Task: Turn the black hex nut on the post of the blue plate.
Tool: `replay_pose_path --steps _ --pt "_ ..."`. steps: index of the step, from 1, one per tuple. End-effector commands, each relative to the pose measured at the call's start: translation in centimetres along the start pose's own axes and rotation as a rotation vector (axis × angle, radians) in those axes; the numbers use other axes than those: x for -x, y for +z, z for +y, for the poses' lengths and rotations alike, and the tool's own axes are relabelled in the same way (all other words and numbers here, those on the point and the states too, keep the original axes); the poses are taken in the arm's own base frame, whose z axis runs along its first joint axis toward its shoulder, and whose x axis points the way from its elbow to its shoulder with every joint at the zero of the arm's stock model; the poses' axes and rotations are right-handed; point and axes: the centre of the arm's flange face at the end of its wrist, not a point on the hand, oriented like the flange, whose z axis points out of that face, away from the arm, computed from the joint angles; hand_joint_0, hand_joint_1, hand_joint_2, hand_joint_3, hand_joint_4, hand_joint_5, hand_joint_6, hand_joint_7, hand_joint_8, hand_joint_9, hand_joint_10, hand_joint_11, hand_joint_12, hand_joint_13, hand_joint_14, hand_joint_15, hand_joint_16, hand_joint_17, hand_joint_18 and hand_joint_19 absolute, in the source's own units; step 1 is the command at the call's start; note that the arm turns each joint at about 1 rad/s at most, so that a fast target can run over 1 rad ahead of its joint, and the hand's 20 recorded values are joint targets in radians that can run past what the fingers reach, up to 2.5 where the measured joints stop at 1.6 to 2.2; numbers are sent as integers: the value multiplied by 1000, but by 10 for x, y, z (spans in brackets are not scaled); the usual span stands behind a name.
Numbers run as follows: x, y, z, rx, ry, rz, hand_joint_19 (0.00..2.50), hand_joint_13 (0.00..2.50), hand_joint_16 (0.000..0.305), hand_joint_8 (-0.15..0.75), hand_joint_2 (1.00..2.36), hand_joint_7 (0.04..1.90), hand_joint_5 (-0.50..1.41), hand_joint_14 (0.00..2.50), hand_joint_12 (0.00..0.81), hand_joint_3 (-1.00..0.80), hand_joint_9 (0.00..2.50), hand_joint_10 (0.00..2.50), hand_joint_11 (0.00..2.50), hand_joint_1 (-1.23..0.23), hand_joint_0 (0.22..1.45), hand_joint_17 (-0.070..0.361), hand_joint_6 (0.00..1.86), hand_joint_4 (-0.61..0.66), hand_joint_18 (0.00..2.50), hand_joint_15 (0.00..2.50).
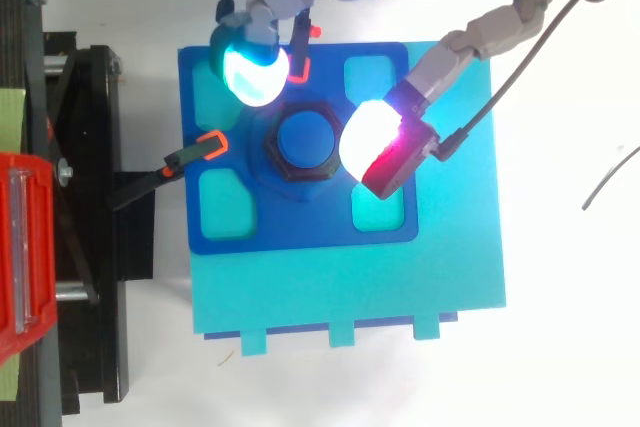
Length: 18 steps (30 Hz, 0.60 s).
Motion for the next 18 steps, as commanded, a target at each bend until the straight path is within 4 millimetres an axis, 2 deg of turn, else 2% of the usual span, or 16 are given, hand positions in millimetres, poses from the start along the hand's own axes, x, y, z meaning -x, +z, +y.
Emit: replay_pose_path --steps 1,12,18 --pt "5 1 7 0 -3 6 0 0 45 236 1000 913 -244 0 346 -500 0 0 0 -462 429 102 503 184 0 0" --pt "2 11 20 -6 -6 -18 0 0 46 237 1000 913 -244 0 345 -500 0 0 0 -471 427 103 503 184 0 0" --pt "-9 21 37 -12 -5 -14 0 0 46 235 1000 905 -245 0 345 -500 0 0 0 -540 426 103 503 176 0 0"
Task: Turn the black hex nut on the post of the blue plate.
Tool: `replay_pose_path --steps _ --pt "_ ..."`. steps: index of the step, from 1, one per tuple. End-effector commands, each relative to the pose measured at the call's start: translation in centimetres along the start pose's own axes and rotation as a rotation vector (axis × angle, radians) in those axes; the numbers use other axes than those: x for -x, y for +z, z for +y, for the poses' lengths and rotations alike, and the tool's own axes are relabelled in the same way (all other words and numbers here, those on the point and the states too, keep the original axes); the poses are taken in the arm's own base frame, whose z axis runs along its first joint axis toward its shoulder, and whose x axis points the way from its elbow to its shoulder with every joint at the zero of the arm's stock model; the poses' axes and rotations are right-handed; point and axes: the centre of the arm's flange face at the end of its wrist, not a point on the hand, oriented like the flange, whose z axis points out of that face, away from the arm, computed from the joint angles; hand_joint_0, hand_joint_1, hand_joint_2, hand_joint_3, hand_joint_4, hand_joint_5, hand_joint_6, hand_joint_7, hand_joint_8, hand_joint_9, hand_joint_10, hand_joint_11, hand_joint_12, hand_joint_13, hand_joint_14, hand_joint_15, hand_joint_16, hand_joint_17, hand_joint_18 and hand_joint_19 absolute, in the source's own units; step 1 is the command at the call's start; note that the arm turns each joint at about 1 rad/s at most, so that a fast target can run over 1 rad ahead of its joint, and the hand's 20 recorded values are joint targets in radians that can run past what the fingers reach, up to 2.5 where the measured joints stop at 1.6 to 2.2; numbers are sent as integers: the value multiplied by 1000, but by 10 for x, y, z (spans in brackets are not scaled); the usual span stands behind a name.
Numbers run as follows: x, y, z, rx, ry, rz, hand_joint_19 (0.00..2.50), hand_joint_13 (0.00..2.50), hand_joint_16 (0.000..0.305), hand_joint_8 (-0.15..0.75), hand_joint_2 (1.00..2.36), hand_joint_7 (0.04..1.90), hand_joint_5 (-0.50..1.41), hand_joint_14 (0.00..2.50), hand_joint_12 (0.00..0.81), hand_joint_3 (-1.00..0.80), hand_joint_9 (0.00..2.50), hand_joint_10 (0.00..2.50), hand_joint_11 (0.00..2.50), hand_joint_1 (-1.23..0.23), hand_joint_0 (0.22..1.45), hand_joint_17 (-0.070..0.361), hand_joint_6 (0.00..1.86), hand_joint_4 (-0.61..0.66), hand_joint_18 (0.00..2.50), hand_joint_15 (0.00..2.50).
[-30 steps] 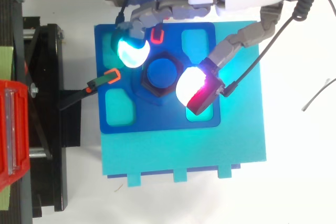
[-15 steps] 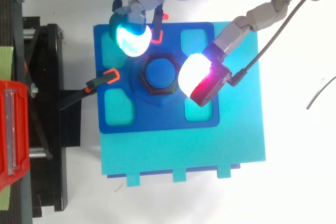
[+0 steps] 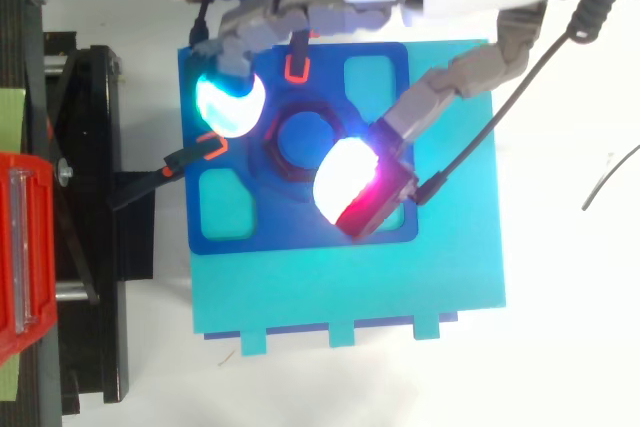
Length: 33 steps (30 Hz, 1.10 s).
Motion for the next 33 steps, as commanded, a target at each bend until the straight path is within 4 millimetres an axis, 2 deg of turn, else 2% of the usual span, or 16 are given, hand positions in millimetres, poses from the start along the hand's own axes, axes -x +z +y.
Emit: replay_pose_path --steps 1,4,5,8,15,17,33 --pt "-6 5 9 -3 3 1 0 0 46 235 1000 896 -246 0 346 -500 0 0 0 -573 424 103 503 174 0 0" --pt "-22 9 13 -8 6 21 0 0 46 236 1000 892 -248 0 349 -500 0 0 0 -573 421 104 503 174 0 0" --pt "-34 9 13 -20 14 36 0 0 47 237 1000 888 -248 0 349 -500 0 0 0 -573 419 105 503 173 0 0" --pt "-45 11 12 -22 30 36 0 0 47 238 1000 887 -248 0 353 -500 0 0 0 -554 414 105 503 174 0 0" --pt "-49 18 21 -6 33 19 0 0 47 238 1000 889 -246 0 352 -500 0 0 0 -477 417 105 503 180 0 0" --pt "-58 20 16 -19 34 25 0 0 47 239 1000 892 -243 0 353 -500 0 0 0 -461 418 105 503 173 0 0" --pt "-65 16 7 -41 24 36 0 0 46 235 1000 942 -233 0 351 -500 0 0 0 -430 423 104 503 184 0 0"
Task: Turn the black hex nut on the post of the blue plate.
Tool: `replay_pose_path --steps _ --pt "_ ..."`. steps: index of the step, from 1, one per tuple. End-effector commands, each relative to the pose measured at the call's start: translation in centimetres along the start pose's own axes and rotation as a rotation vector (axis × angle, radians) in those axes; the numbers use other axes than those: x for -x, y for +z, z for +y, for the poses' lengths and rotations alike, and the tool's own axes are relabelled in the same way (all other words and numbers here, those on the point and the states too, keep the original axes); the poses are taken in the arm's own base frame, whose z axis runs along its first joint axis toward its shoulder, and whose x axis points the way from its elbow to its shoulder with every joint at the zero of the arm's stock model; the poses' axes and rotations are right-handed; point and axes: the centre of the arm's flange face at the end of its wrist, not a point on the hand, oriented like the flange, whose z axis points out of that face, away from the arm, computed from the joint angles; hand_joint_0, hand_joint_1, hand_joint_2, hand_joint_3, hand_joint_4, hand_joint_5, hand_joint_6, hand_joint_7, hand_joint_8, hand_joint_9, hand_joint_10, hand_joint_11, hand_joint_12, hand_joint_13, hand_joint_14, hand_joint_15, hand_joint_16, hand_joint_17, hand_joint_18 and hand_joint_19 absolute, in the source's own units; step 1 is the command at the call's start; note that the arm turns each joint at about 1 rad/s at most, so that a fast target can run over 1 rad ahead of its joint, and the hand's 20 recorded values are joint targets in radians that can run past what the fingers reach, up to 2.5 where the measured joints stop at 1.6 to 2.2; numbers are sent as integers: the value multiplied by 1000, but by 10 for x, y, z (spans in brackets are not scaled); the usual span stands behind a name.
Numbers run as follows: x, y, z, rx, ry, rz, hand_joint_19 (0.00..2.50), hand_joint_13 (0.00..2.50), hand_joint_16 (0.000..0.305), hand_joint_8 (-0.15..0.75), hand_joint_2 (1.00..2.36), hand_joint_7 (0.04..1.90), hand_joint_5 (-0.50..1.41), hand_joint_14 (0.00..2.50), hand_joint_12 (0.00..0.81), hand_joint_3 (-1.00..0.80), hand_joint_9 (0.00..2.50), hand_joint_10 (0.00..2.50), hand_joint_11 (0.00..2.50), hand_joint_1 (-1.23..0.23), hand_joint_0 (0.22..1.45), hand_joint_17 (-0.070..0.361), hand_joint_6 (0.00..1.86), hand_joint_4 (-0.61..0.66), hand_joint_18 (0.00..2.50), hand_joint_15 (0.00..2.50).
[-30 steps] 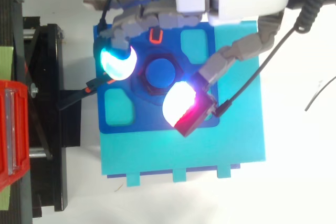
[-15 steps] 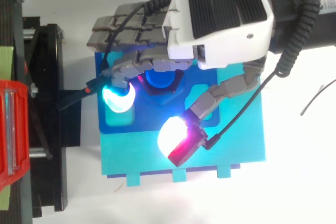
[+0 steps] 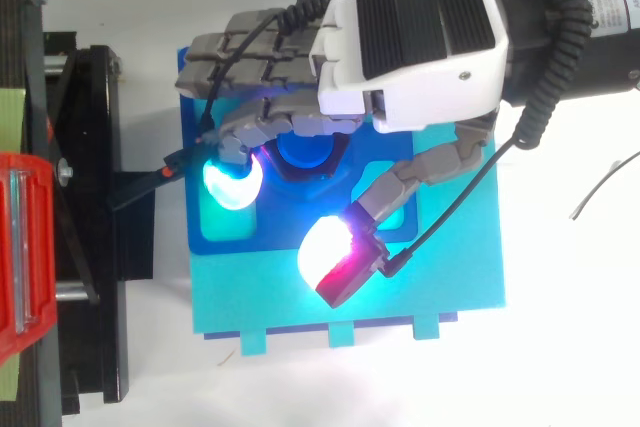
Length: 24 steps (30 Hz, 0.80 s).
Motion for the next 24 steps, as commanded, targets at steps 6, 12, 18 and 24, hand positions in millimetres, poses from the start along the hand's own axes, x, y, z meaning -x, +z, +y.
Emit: replay_pose_path --steps 6,12,18,24 --pt "1 -2 -6 -9 -6 -4 0 0 46 235 1000 950 -233 0 350 -500 0 0 0 -430 424 103 503 185 0 0" --pt "2 -5 -10 -18 -11 6 0 0 46 235 1000 952 -232 0 348 -500 0 0 0 -433 424 103 503 189 0 0" --pt "5 -8 -15 -17 -20 10 0 0 45 235 1000 969 -231 0 348 -500 0 0 0 -440 424 102 503 194 0 0" --pt "6 -9 -18 -17 -30 10 0 0 45 234 1000 974 -231 0 348 -500 0 0 0 -442 424 102 503 195 0 0"
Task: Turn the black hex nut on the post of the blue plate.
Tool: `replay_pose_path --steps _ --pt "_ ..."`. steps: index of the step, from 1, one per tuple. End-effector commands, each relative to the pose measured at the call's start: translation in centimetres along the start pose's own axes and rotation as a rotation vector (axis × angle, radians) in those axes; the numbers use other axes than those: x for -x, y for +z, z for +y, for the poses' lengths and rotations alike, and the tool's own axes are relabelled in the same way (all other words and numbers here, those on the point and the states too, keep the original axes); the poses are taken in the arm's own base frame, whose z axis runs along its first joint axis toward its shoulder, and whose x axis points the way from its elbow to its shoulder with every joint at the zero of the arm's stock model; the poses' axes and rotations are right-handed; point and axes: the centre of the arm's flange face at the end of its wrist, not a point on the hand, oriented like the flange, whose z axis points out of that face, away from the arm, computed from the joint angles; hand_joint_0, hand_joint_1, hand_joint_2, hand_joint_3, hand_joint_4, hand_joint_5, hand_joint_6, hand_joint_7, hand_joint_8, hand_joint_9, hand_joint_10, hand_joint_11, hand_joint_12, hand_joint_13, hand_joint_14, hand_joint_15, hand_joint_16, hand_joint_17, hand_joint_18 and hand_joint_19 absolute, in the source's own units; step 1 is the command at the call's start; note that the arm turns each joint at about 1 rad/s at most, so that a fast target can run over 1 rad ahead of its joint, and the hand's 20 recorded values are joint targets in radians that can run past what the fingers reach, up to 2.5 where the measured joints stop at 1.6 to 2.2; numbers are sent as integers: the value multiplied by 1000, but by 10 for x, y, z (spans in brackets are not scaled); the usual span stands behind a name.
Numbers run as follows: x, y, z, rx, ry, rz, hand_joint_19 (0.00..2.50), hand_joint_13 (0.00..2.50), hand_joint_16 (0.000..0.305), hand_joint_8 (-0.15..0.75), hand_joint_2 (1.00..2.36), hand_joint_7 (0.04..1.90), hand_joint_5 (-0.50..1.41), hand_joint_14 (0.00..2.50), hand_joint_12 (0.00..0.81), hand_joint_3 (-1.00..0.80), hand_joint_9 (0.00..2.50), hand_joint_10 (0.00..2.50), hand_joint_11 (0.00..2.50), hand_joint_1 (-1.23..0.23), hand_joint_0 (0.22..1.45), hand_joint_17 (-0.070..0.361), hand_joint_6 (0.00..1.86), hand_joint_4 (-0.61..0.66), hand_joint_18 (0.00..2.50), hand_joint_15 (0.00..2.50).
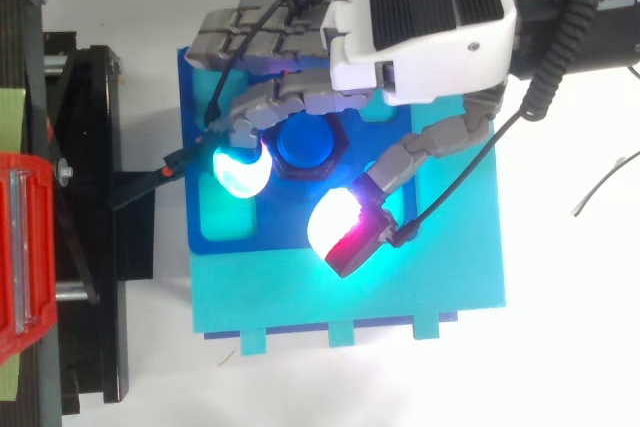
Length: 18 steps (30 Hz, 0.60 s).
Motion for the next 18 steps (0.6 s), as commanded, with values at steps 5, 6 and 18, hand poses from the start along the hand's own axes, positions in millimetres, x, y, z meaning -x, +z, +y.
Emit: replay_pose_path --steps 5,6,18 --pt "4 -2 -5 5 -10 -5 0 0 45 233 1000 979 -231 0 347 -500 0 0 0 -441 424 102 503 196 0 0" --pt "4 -2 -5 5 -10 -5 0 0 45 234 1000 979 -231 0 348 -500 0 0 0 -442 424 101 503 196 0 0" --pt "8 -4 -11 9 -16 -11 0 0 45 235 1000 979 -232 0 345 -500 0 0 0 -443 424 101 503 195 0 0"
